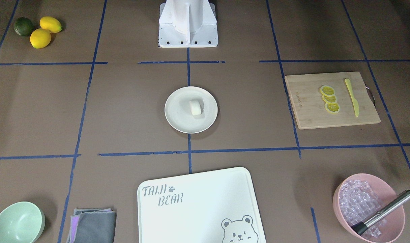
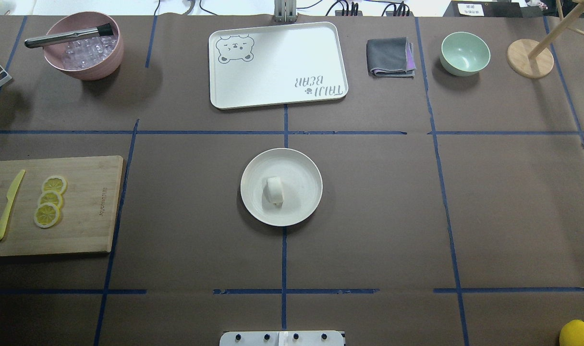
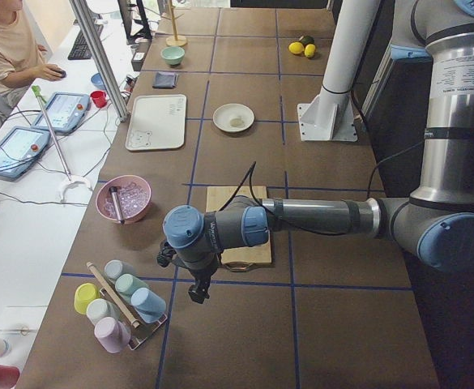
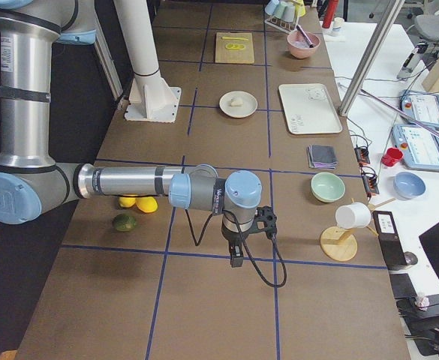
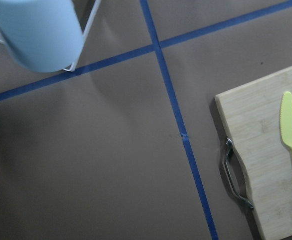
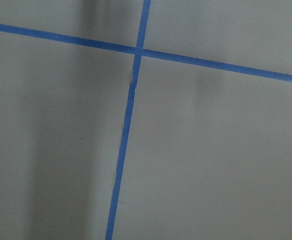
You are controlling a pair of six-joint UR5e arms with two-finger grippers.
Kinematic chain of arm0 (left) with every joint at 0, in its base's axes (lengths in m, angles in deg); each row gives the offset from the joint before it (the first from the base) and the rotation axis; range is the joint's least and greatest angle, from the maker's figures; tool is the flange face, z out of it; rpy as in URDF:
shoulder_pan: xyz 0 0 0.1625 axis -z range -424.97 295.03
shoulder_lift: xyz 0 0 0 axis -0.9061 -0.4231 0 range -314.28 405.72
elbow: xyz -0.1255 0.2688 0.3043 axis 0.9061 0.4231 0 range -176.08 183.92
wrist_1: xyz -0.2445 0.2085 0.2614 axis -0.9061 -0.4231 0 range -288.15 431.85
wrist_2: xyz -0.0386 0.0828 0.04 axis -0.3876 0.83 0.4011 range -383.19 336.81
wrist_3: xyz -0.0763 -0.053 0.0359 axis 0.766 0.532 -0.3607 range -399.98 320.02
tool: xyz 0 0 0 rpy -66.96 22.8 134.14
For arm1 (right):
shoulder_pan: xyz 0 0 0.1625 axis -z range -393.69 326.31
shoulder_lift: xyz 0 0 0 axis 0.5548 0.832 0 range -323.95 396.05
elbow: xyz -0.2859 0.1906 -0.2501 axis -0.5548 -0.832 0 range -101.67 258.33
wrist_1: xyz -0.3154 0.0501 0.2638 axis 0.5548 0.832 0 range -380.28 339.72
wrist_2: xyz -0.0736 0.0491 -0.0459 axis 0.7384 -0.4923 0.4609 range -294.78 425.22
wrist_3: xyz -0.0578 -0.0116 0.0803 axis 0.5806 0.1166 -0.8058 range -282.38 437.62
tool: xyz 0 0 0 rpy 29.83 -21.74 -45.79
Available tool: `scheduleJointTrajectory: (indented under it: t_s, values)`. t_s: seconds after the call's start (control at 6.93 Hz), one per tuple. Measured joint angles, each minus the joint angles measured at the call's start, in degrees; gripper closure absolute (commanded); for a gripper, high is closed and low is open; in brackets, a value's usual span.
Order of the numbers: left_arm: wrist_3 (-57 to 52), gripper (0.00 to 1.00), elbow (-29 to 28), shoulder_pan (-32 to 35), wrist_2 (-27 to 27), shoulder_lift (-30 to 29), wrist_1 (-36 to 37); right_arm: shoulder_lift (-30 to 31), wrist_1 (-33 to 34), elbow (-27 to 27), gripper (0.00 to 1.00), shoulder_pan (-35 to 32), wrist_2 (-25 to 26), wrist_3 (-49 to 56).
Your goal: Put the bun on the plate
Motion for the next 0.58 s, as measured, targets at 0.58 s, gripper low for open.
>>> scheduleJointTrajectory:
  t_s: [0.58]
  values:
    - [0.12,0.0,-0.53,0.08,0.04,0.79,-0.11,-0.14,0.0,-0.06,0.0,0.07,0.0,0.0]
